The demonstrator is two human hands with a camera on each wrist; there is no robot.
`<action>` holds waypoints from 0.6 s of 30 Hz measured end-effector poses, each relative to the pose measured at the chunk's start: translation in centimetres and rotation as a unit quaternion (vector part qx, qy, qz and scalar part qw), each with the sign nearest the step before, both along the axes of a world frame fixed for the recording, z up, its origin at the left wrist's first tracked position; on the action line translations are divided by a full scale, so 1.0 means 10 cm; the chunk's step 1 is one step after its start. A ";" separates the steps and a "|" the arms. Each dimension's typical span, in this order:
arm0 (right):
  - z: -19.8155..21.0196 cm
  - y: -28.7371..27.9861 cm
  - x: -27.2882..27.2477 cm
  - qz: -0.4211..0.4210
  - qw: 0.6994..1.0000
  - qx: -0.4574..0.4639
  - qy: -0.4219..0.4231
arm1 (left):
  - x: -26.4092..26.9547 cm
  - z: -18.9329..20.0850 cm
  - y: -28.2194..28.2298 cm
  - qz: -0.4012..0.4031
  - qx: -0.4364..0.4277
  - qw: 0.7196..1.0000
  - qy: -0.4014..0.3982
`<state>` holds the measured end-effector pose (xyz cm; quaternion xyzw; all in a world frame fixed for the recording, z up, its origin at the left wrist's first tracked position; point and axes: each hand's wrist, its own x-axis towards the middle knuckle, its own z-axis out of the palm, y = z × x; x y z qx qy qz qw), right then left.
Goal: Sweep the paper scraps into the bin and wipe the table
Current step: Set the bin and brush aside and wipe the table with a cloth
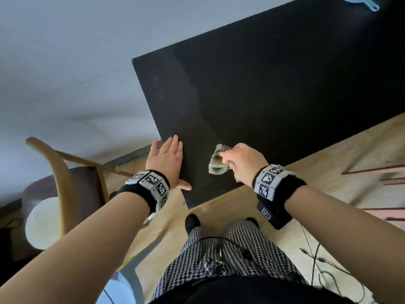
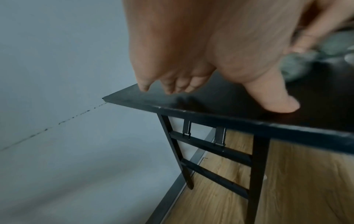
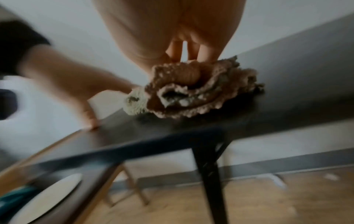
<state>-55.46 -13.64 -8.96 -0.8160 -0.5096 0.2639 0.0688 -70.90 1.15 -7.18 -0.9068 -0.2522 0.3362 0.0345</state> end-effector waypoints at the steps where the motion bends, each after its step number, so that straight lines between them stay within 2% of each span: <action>1: -0.01 0.07 0.11 -0.052 0.998 0.011 -0.022 | -0.02 -0.01 0.05 -0.002 -0.002 1.000 0.003; 3: -0.05 0.24 0.25 -0.150 0.987 0.013 -0.050 | -0.04 -0.03 0.12 -0.015 -0.006 1.000 -0.003; 5: -0.08 0.38 0.15 -0.197 0.979 0.002 -0.051 | -0.05 -0.05 0.17 -0.034 -0.012 0.999 -0.011; 6: -0.09 0.42 0.02 -0.191 0.980 0.003 -0.053 | -0.07 -0.05 0.19 -0.044 -0.015 0.999 -0.013; 8: -0.07 0.40 -0.36 -0.129 0.990 0.015 -0.059 | -0.11 -0.06 0.25 -0.066 -0.015 0.998 -0.015; 12: 0.00 0.16 -0.99 -0.015 0.998 0.055 0.025 | -0.16 -0.06 0.36 -0.112 -0.008 0.994 0.001; 16: -0.01 0.08 -0.94 0.057 0.995 0.054 0.055 | -0.16 -0.05 0.37 -0.134 0.001 0.991 0.015; 18: -0.02 0.11 -0.74 0.036 0.998 0.041 0.038 | -0.16 -0.06 0.38 -0.135 0.000 0.991 0.012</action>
